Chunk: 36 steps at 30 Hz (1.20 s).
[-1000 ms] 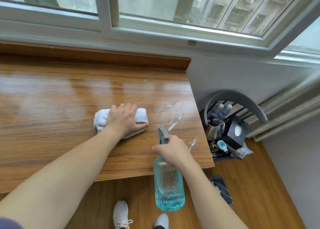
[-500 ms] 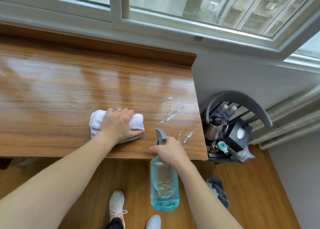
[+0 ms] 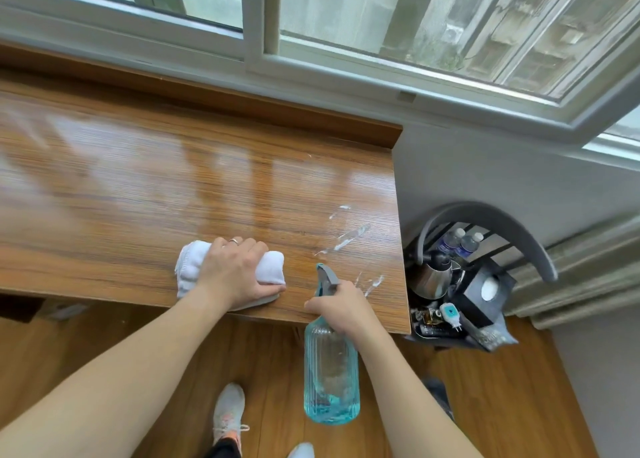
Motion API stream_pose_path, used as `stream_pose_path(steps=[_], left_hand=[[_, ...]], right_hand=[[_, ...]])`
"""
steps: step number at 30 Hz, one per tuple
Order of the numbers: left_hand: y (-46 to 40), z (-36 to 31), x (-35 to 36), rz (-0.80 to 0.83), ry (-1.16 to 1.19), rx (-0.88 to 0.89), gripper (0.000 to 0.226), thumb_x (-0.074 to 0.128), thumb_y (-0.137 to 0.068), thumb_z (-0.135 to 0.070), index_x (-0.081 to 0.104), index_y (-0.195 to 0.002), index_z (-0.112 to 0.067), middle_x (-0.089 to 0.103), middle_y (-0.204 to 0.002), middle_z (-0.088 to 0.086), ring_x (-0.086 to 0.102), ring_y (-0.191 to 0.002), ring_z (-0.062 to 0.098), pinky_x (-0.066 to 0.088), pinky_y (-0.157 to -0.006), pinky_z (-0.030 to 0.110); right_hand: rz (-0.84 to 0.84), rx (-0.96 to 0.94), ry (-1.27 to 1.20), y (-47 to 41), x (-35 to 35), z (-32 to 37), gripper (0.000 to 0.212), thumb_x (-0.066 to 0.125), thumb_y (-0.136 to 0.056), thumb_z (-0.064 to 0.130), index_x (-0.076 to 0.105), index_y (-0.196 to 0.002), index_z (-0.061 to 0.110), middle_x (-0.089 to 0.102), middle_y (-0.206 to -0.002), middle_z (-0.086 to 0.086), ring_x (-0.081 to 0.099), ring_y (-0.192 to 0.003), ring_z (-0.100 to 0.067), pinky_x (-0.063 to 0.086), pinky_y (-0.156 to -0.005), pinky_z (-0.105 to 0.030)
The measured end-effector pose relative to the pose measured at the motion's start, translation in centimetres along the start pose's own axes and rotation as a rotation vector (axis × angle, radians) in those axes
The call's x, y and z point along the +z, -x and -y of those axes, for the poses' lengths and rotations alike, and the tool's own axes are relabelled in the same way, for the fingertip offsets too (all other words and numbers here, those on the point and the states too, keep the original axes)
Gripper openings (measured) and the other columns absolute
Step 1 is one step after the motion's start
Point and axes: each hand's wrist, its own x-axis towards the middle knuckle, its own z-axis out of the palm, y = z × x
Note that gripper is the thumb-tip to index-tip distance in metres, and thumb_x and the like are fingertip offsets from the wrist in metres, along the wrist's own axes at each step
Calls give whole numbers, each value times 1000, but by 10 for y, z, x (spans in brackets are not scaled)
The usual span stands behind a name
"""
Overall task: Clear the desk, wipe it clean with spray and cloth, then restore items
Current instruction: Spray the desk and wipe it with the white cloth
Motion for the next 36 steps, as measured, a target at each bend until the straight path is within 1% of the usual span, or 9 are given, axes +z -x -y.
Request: stream_pose_path(steps=[3,5,13,17,23,27,29,32,36], left_hand=[[0,-2,-1,4,2,-12,74,44,-61,-87,63,-83,-19,62,-73,1,59,-68,27,42,-65,39],[0,-5,-3,9,-5,-23,74,44,-62,-86,63,-85,-18,63,-74,1,60,-69,26,41,-65,38],[4,-43,-3,26,2,3,75,46,-62,-87,64,-85,-18,61,-74,0,57,-66,25,40,-64,37],[-4,-64,2,5,0,32,73,48,-64,-87,64,-85,-19,61,-75,0,57,-66,24,40,-65,38],[-35,-68,16,-25,15,27,76,40,-66,-86,62,-84,-16,63,-76,4,59,-64,27,41,-64,37],[-68,-64,24,-7,15,58,79,36,-67,-87,62,-87,-15,64,-78,5,59,-61,26,41,-66,37],[-83,-62,28,32,18,47,82,32,-66,-89,63,-90,-16,65,-83,5,61,-65,27,41,-69,38],[-102,-63,29,101,-27,13,90,26,-66,-94,61,-103,-19,66,-98,4,64,-83,27,40,-75,39],[-111,-68,25,176,-62,-49,88,30,-66,-92,56,-110,-20,64,-110,3,61,-98,26,37,-81,40]], right_hand=[[1,-3,31,0,1,-7,21,66,-84,27,61,-100,15,58,-81,1,55,-65,-16,42,-54,-27],[-15,3,19,1,0,-10,18,65,-82,26,57,-96,17,54,-80,2,50,-63,-14,37,-51,-25],[-17,-40,49,-3,-16,-15,19,68,-82,29,52,-87,22,53,-77,4,48,-64,-15,36,-55,-28],[-49,-22,3,-10,-24,-22,22,68,-82,31,52,-93,21,53,-81,2,48,-67,-16,36,-56,-27],[-45,-32,-12,-16,-28,-24,18,67,-81,32,50,-81,26,53,-79,3,48,-67,-16,37,-60,-30],[-50,-39,-23,-14,-26,-24,18,67,-81,32,51,-82,25,56,-82,2,51,-71,-19,38,-60,-31],[-56,-39,-23,-13,-25,-25,17,67,-82,33,53,-83,24,59,-85,1,53,-74,-19,38,-61,-31],[-58,-33,-47,-11,-26,-26,16,67,-84,34,57,-88,23,63,-92,-1,57,-75,-17,39,-60,-29],[-61,-29,-67,-6,-33,-31,17,68,-86,33,58,-94,21,63,-91,1,57,-73,-15,39,-58,-28]])
